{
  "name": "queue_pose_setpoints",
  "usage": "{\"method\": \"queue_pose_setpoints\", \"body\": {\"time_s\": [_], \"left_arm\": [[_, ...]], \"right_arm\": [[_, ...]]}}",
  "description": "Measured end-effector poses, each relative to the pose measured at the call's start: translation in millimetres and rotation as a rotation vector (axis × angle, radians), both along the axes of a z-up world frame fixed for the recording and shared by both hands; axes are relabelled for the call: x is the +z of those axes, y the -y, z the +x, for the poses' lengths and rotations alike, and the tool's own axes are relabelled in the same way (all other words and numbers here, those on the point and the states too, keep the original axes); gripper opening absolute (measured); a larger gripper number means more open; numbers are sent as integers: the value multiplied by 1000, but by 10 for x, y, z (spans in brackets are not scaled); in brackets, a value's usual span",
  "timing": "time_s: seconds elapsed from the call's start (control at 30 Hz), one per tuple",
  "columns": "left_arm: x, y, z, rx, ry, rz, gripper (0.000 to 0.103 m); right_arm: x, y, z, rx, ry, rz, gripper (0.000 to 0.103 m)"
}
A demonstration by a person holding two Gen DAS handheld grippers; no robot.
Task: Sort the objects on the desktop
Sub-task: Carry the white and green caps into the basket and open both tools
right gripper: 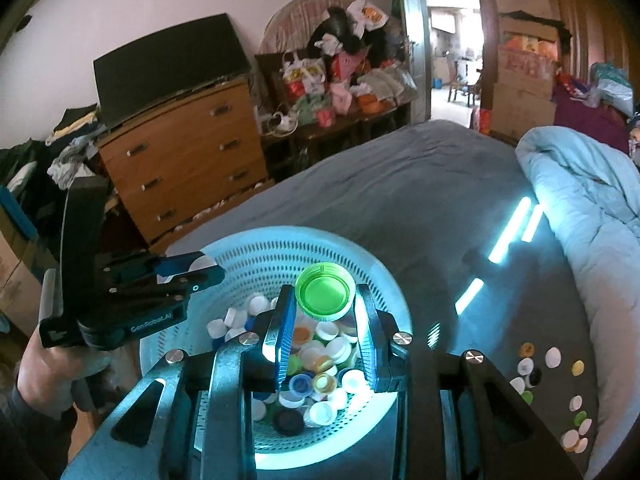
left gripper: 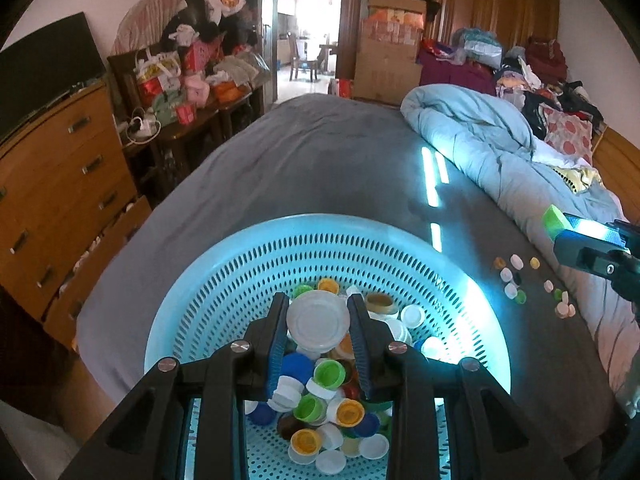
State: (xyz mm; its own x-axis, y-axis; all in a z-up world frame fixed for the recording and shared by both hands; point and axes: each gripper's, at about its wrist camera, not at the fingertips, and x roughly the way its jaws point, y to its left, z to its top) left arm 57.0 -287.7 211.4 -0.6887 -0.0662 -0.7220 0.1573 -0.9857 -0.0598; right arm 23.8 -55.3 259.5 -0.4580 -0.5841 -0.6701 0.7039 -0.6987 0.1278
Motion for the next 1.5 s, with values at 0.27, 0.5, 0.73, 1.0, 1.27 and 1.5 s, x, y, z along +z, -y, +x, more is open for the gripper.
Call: {"method": "queue_pose_setpoints", "body": {"time_s": [0.27,0.5,0.73,1.0,1.27,1.5], "left_arm": [[-49,76,-30,6,14,0,32],[-74,73,-49,2,21,-4,32],[-93,59,-52,-2,32,-10,32],[-30,12,-32,2,12,-29,93],[170,-63,65,90,-65,-113,103],[393,-302,233,263,-150,-287,103]], "right_arm": [[-15,116,-7,21,23,17,26],[-55,134,-21,27,34,22,26],[-48,147,-22,29,42,21,26],[-36,141,-13,33,41,10,29],[26,20,53,25,23,-27,44],[141,-409,260,-14,-20,-108,44]]}}
